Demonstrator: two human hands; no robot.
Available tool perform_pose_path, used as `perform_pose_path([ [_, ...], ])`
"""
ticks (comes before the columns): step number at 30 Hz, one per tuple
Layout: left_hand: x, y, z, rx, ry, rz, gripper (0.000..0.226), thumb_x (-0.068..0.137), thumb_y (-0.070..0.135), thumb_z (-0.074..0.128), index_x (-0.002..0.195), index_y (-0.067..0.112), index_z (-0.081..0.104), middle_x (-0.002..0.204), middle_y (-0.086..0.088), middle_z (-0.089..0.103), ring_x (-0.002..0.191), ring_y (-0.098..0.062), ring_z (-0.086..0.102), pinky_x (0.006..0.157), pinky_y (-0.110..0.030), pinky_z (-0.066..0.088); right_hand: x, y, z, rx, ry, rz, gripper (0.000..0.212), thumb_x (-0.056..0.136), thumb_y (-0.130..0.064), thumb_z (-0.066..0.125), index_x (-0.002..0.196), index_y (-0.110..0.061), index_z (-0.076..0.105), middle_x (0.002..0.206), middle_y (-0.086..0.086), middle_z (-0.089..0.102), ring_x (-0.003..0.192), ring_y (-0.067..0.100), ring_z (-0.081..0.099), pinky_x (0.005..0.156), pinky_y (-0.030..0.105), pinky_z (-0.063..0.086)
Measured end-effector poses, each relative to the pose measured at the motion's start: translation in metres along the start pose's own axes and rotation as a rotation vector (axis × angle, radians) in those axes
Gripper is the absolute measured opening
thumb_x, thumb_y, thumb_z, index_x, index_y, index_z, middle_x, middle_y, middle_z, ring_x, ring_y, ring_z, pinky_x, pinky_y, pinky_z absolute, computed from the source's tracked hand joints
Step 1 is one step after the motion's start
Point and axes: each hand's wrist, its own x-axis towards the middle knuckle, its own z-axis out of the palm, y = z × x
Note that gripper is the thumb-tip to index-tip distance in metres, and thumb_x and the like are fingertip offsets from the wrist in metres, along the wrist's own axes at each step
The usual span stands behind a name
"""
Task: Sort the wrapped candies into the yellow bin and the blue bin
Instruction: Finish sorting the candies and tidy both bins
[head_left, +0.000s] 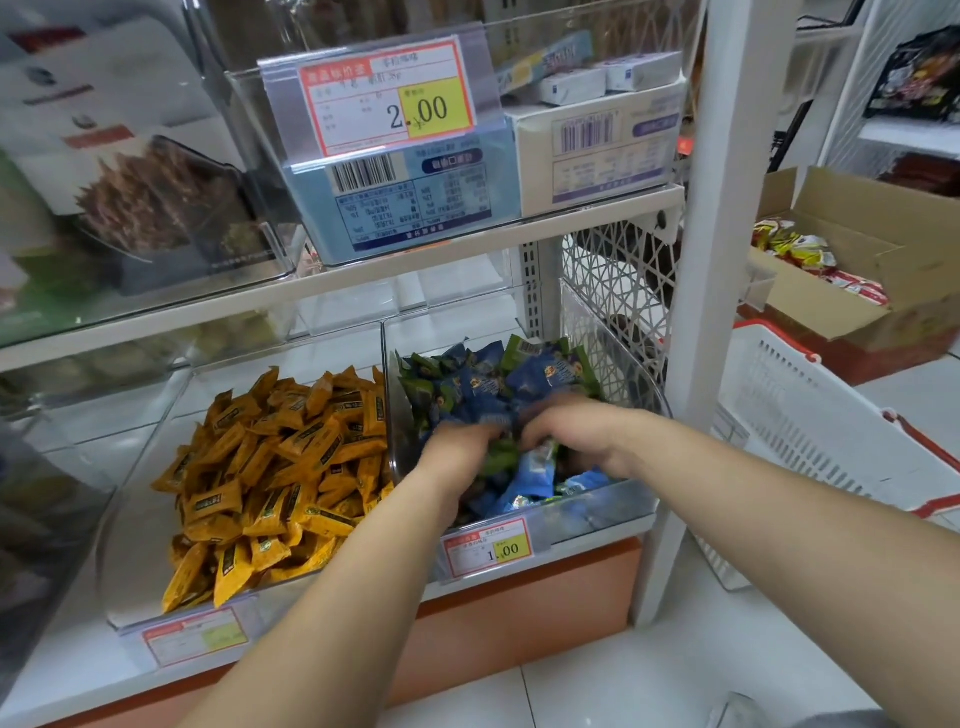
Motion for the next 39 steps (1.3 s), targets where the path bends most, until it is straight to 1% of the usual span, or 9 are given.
perform_pose_path([
  [3,-0.006,0.008,-0.005,-0.317,-0.023,-0.032,0.011,0.093,0.021,0.064,0.101,0.014,0.068,0.095,-0.01,0.072,0.086,-0.023,0.067,0.06,-0.029,0.052,0.002,-0.004,-0.008,0.307,0.066,-0.127,0.047,0.085,0.013,0.059,0.128,-0.006,0.061,0.118,0.017,0.067,0.109,0.035,0.065,0.094,0.045,0.054],
  [7,-0.019,0.028,-0.017,-0.455,-0.098,0.033,0.014,0.094,0.01,0.059,0.107,0.013,0.065,0.098,-0.013,0.073,0.09,-0.027,0.07,0.064,-0.036,0.059,-0.002,-0.013,-0.016,0.562,0.051,-0.223,0.042,0.088,0.012,0.056,0.128,-0.001,0.06,0.12,0.022,0.067,0.107,0.035,0.066,0.1,0.046,0.05],
  [10,-0.024,0.03,-0.023,-0.127,-0.054,0.25,0.024,0.09,0.002,0.061,0.102,0.022,0.067,0.094,-0.001,0.071,0.091,-0.022,0.069,0.084,-0.043,0.059,-0.003,-0.014,-0.021,0.647,0.031,-0.238,0.036,0.09,0.009,0.05,0.125,0.002,0.06,0.113,0.022,0.065,0.094,0.03,0.064,0.08,0.035,0.055],
  [13,-0.031,0.027,-0.027,0.354,-0.012,0.513,0.038,0.084,0.006,0.067,0.12,0.019,0.064,0.104,0.008,0.065,0.103,-0.017,0.063,0.087,-0.029,0.05,-0.002,-0.014,-0.025,0.661,0.046,-0.239,0.036,0.091,0.011,0.048,0.124,0.003,0.059,0.114,0.027,0.065,0.095,0.034,0.065,0.082,0.039,0.053],
  [17,-0.033,0.018,-0.029,0.605,0.006,0.627,0.046,0.088,0.018,0.064,0.134,0.02,0.056,0.128,0.0,0.064,0.117,-0.021,0.058,0.087,-0.021,0.039,-0.001,-0.01,-0.024,0.579,0.113,-0.299,0.041,0.087,0.017,0.056,0.126,0.003,0.058,0.11,0.026,0.068,0.09,0.034,0.07,0.079,0.038,0.057],
  [21,-0.033,0.005,-0.021,0.82,-0.039,0.675,0.053,0.092,0.026,0.06,0.143,0.022,0.047,0.136,-0.003,0.06,0.122,-0.024,0.057,0.096,-0.032,0.049,-0.001,-0.006,-0.033,-0.094,0.354,-0.457,0.043,0.084,0.006,0.069,0.121,-0.015,0.065,0.121,0.008,0.066,0.11,0.024,0.064,0.095,0.032,0.051],
  [27,-0.018,-0.002,-0.007,0.859,-0.094,0.583,0.038,0.089,0.034,0.062,0.126,0.024,0.06,0.119,-0.002,0.068,0.107,-0.025,0.063,0.087,-0.04,0.055,-0.009,-0.012,-0.032,-1.094,0.382,-0.4,0.043,0.081,-0.013,0.064,0.121,-0.028,0.059,0.132,0.005,0.051,0.123,0.031,0.046,0.091,0.033,0.048],
  [35,-0.006,-0.001,0.01,0.968,-0.011,0.554,0.015,0.086,0.044,0.065,0.094,0.032,0.064,0.096,0.006,0.067,0.095,-0.021,0.062,0.093,-0.045,0.047,-0.02,-0.012,-0.03,-1.2,0.169,-0.275,0.043,0.087,-0.021,0.063,0.129,-0.03,0.06,0.127,-0.003,0.064,0.11,0.022,0.061,0.091,0.038,0.053],
  [39,-0.021,0.016,-0.01,0.794,0.044,0.678,0.01,0.088,0.037,0.065,0.088,0.029,0.059,0.084,0.008,0.064,0.082,-0.017,0.062,0.076,-0.037,0.053,-0.019,-0.015,-0.036,-0.997,0.364,-0.463,0.026,0.091,-0.02,0.062,0.117,-0.022,0.068,0.115,0.002,0.068,0.101,0.021,0.063,0.086,0.03,0.052],
])
